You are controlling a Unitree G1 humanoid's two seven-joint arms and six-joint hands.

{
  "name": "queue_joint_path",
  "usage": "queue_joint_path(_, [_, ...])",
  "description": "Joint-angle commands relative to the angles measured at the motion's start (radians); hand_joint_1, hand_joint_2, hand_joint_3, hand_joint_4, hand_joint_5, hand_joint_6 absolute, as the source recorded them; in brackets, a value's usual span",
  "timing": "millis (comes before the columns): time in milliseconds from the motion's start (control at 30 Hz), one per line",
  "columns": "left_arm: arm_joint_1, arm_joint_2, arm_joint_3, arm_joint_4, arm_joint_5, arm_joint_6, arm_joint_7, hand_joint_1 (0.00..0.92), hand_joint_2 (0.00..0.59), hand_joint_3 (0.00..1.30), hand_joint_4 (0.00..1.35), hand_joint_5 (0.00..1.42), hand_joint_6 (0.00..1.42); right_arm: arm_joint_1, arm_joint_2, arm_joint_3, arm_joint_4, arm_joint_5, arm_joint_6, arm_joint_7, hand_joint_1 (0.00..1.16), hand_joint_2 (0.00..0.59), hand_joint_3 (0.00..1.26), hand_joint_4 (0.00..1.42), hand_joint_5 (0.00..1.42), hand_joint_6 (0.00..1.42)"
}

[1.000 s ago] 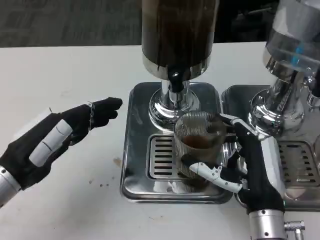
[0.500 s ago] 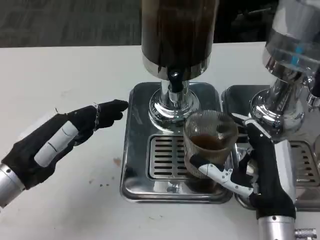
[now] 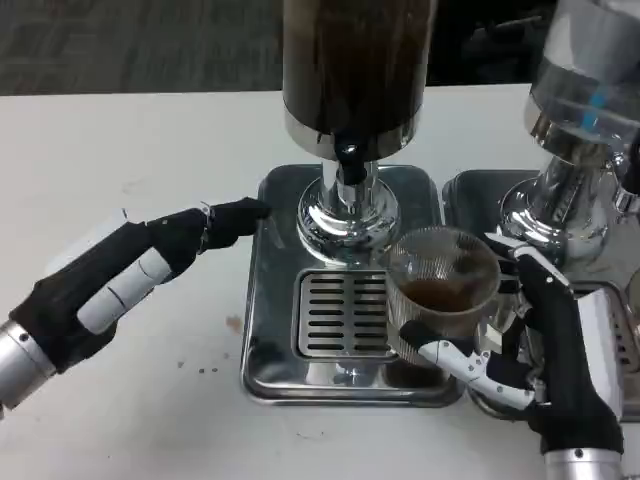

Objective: Grasp the cup under the faucet to collect the drink, then remove the cup.

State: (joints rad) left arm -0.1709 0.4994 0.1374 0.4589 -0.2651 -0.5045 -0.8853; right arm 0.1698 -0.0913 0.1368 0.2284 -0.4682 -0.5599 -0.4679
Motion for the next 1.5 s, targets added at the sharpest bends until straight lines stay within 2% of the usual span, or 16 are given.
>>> queue_joint_path(33, [0.021, 0.024, -0.011, -0.058, 0.017, -0.040, -0.012, 0.000, 0.120, 0.24, 0.11, 0.12, 0.09, 0.041, -0.001, -0.022, -0.091, 0.029, -0.025, 0.015, 0.97, 0.124, 0.78, 0.86, 1.02, 1.28])
queue_joint_path(300, [0.067, 0.051, -0.023, -0.154, 0.014, -0.069, -0.026, 0.000, 0.120, 0.24, 0.11, 0.12, 0.09, 0.084, 0.001, -0.043, -0.151, 0.035, -0.026, 0.037, 0.98, 0.126, 0.80, 0.88, 1.03, 1.30])
queue_joint_path(433, [0.098, 0.079, -0.024, -0.201, 0.022, -0.106, -0.031, 0.000, 0.120, 0.24, 0.11, 0.12, 0.09, 0.107, 0.001, -0.049, -0.184, 0.042, -0.029, 0.055, 0.98, 0.126, 0.80, 0.88, 1.03, 1.30])
queue_joint_path(867, [0.180, 0.129, -0.014, -0.281, 0.069, -0.293, 0.000, 0.000, 0.117, 0.21, 0.07, 0.07, 0.08, 0.181, 0.001, -0.071, -0.278, 0.061, -0.028, 0.107, 0.99, 0.117, 0.82, 0.91, 1.06, 1.31])
queue_joint_path(1200, [0.224, 0.183, -0.026, -0.309, 0.111, -0.478, 0.025, 0.000, 0.115, 0.11, 0.00, 0.00, 0.03, 0.230, 0.001, -0.084, -0.346, 0.082, -0.024, 0.158, 0.99, 0.117, 0.83, 0.93, 1.07, 1.31])
queue_joint_path(1500, [0.274, 0.230, -0.038, -0.363, 0.073, -0.532, 0.043, 0.000, 0.119, 0.07, 0.00, 0.00, 0.01, 0.267, 0.002, -0.104, -0.411, 0.102, -0.017, 0.202, 1.00, 0.119, 0.85, 0.93, 1.09, 1.31])
